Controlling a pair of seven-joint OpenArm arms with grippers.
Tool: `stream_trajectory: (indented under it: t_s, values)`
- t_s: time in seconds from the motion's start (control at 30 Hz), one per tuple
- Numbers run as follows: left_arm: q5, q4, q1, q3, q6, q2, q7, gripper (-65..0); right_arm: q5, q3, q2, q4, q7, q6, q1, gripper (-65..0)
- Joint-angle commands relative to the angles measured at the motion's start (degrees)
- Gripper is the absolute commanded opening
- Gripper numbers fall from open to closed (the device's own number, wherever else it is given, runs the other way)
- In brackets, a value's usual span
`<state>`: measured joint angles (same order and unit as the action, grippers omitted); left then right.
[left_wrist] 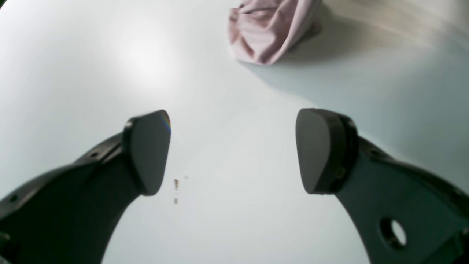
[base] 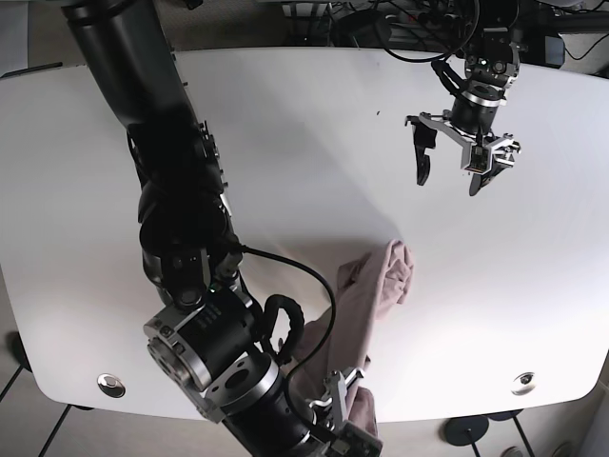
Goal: Fold the T-shirt properly
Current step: 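Lift the pink shirt with the right gripper and lower the left gripper toward it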
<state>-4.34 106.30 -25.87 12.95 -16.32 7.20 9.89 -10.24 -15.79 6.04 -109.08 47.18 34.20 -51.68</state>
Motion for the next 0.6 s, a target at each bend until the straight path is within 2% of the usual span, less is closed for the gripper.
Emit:
stream_trajectory:
  t_s: [0.03,0.1,0.2,0.4,0.6]
  values:
    - [-0.10,1.00,2.53,0.28,0.01,0.67,-1.49,-14.6,0.09,1.51,0.77,-0.42,-1.24,-0.39,-3.92,-63.1]
    - [-0.10,0.91,3.41,-0.07,0.01,2.07,-1.49,-14.6,0.09,1.59,0.95,-0.33,-1.24,-0.48,-4.28,-63.1]
    - [-0.10,-0.24,5.69,-4.47,0.01,6.73,-1.49,-14.6,0.17,1.42,1.03,-0.24,-1.24,-0.66,-4.01,-63.1]
    - [-0.10,-9.64,14.04,-5.70,0.01,7.35,-1.49,-14.6,0.09,1.77,1.03,0.90,-1.24,-0.74,-4.10,-63.1]
    - [-0.54,-19.84,22.75,-15.19,-0.08,9.55,-1.76,-14.6,0.09,1.77,0.95,0.90,-1.24,-0.74,-4.10,-63.1]
